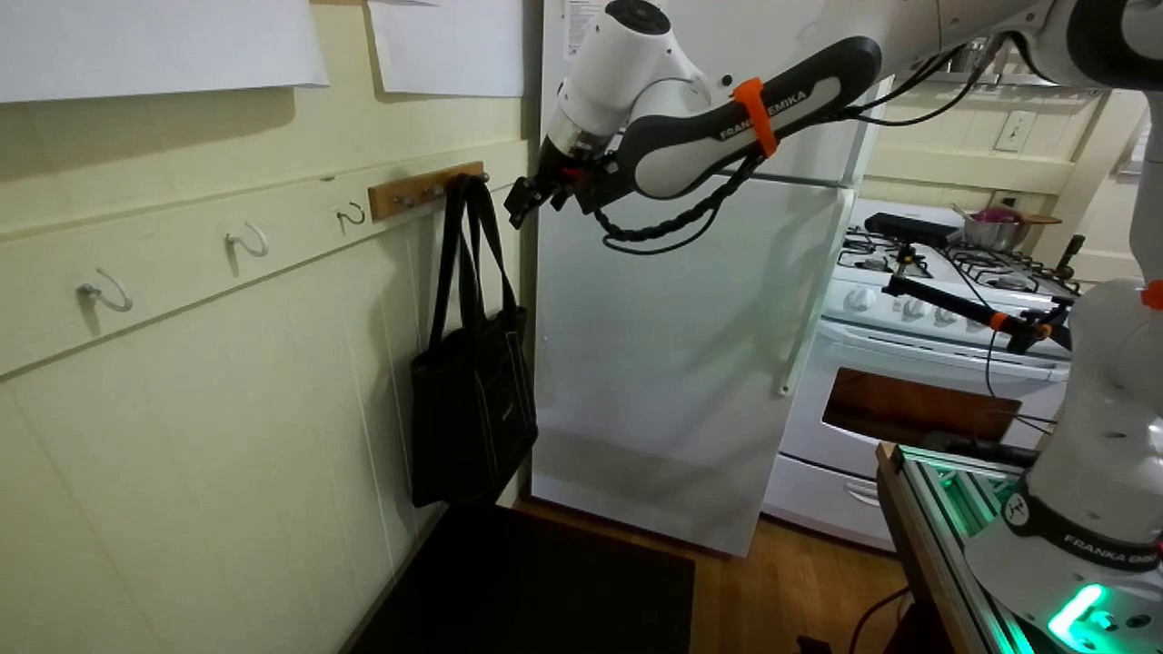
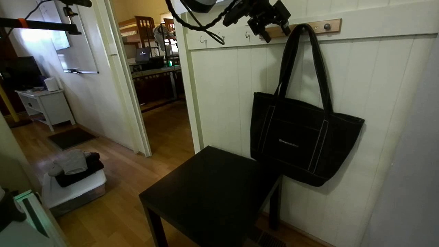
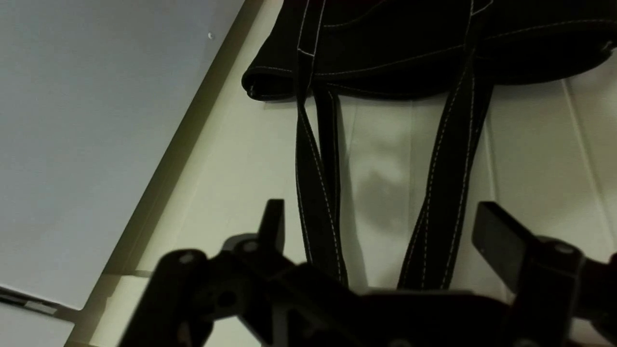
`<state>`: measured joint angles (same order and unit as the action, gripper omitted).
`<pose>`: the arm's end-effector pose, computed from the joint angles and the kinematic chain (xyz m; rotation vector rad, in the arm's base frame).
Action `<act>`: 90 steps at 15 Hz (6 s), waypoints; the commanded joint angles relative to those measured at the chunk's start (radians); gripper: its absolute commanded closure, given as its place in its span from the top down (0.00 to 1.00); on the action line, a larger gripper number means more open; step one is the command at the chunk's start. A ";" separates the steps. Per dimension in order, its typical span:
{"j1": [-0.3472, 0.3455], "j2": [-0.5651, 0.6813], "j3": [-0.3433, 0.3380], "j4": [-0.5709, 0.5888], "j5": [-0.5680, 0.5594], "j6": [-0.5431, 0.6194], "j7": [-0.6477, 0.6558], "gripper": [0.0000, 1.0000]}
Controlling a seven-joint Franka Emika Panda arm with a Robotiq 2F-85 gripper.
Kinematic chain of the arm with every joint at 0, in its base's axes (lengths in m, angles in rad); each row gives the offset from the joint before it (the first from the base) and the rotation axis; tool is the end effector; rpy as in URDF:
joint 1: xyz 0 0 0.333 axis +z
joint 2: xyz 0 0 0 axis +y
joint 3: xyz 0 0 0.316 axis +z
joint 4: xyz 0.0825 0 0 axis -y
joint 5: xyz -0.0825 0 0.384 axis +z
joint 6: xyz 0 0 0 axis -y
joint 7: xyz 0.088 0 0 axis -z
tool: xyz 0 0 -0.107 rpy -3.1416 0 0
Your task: Hang the black bag on the far right.
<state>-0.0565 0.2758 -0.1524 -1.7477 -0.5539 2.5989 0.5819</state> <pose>0.6666 -0.1204 0.4777 2.6204 -0.5002 0.8748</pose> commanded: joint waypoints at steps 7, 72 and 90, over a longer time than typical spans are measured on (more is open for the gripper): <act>0.031 0.012 -0.035 0.016 0.018 0.002 -0.009 1.00; 0.137 0.671 -0.288 0.679 0.094 0.280 0.045 1.00; 0.180 0.590 -0.344 0.597 0.057 0.287 0.037 0.02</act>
<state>0.0931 0.9050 -0.4612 -1.1070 -0.4695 2.8755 0.6041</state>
